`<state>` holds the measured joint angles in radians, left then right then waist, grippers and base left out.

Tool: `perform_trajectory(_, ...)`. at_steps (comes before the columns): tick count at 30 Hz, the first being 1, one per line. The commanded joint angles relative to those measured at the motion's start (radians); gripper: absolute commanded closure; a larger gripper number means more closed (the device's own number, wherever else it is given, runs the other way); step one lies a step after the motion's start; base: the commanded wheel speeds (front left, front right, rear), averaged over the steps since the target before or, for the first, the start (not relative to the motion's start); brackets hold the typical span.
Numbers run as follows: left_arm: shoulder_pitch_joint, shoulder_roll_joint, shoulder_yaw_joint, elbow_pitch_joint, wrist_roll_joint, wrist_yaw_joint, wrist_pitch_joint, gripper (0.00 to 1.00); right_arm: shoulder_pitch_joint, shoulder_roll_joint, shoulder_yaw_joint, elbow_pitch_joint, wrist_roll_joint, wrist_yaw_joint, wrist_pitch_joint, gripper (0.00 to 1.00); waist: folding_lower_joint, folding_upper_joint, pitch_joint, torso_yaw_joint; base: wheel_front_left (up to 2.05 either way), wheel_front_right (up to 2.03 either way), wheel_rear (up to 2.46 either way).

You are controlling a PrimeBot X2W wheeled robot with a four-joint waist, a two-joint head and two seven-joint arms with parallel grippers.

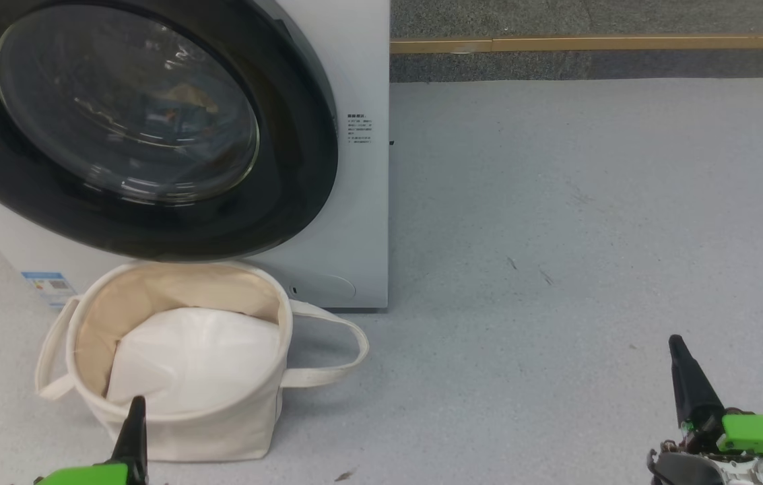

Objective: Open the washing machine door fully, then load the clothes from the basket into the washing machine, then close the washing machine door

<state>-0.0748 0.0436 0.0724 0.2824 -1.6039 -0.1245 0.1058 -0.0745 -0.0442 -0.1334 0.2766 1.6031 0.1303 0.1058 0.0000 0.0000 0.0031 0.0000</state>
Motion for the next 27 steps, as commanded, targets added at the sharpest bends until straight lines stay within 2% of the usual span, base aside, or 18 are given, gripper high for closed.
perform_trajectory(1, -0.033, 0.008, 0.041, -0.037, -0.005, -0.006, 0.007, 1.00, -0.033, -0.006, 0.020, -0.032, 0.005, 0.000, 0.008, 1.00, 0.0000, 0.0000, 0.000, 0.000, 0.00, 0.00, 0.00)
perform_trajectory(27, -0.033, 0.008, 0.041, -0.037, -0.005, -0.006, 0.007, 1.00, -0.033, -0.006, 0.020, -0.032, 0.006, 0.000, 0.007, 1.00, 0.0000, 0.0000, 0.000, 0.000, 0.00, 0.00, 0.00)
